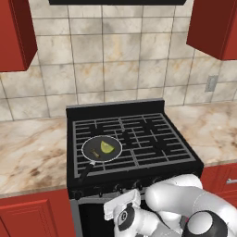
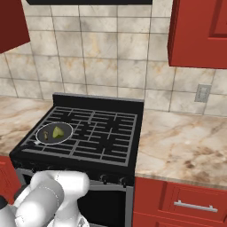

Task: Put the mushroom and lemon wedge in the pan. Then turn on the front left burner and set the heat to medium.

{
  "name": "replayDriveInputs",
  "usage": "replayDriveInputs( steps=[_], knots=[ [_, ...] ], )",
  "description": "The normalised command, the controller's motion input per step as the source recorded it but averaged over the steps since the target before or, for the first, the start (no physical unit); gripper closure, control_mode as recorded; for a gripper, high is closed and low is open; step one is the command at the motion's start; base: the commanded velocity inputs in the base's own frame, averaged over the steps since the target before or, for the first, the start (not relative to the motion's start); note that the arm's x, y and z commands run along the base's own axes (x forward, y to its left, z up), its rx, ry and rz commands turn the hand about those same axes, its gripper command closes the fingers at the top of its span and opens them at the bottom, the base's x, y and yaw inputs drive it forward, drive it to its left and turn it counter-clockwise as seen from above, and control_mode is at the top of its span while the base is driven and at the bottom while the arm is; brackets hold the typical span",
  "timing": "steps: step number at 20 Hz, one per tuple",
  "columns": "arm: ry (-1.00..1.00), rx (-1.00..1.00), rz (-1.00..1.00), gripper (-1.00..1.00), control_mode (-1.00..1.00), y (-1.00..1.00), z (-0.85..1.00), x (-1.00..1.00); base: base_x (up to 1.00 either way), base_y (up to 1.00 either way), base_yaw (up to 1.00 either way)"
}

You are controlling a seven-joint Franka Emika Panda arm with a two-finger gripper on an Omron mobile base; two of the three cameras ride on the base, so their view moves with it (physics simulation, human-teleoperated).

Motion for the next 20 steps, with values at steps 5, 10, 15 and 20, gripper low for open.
replayDriveInputs(
  steps=[5,10,15,20],
  knots=[
    [0.14,-0.61,0.18,1.0,-1.0,-0.28,-0.19,0.09,0.0,0.0,0.0],
    [0.27,-0.64,0.15,1.0,-1.0,-0.25,-0.43,0.19,0.0,0.0,0.0],
    [0.24,-0.55,0.13,1.0,-1.0,-0.44,-0.47,0.18,0.0,0.0,0.0],
    [0.18,-0.44,0.14,1.0,-1.0,-0.76,-0.4,0.22,0.0,0.0,0.0]
  ],
)
